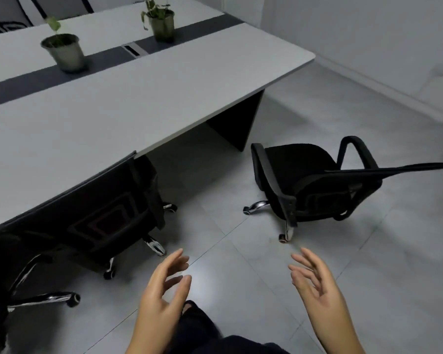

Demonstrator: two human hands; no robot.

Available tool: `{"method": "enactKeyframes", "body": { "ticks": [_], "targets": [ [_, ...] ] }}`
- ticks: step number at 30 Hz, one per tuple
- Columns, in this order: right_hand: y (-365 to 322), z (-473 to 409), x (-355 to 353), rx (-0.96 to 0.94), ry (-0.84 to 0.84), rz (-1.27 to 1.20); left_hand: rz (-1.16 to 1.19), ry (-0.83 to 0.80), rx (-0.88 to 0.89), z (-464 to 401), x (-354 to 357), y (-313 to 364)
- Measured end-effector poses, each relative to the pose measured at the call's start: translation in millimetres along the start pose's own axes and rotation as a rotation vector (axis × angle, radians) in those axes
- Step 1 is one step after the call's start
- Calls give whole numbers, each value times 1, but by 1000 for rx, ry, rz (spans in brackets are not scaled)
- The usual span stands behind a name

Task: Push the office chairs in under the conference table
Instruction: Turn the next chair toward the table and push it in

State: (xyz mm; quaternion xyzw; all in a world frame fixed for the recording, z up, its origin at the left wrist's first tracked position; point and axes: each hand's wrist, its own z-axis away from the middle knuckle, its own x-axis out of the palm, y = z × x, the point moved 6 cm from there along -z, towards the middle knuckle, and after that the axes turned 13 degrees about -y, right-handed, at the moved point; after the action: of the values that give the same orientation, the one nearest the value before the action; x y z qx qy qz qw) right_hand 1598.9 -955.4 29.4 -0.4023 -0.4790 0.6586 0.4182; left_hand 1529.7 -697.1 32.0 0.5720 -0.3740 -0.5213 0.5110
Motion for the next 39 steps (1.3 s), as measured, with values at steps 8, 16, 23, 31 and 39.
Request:
{"method": "enactKeyframes", "body": {
  "ticks": [8, 16, 23, 31, 39],
  "targets": [
    [40, 97, -153, 52, 250, -15, -10, -160, 28, 27, 159, 21],
    [82, 151, -241, 92, 383, -33, -71, -346, 37, 27, 270, 43],
    [97, 119, -305, 111, 449, -38, -104, -402, 48, -31, 337, 55],
    [69, 17, -403, 39, 505, 2, -119, -393, 86, -151, 404, 99],
    [36, -106, -457, -14, 289, 68, -286, -278, 108, -236, 427, 120]
  ]
}}
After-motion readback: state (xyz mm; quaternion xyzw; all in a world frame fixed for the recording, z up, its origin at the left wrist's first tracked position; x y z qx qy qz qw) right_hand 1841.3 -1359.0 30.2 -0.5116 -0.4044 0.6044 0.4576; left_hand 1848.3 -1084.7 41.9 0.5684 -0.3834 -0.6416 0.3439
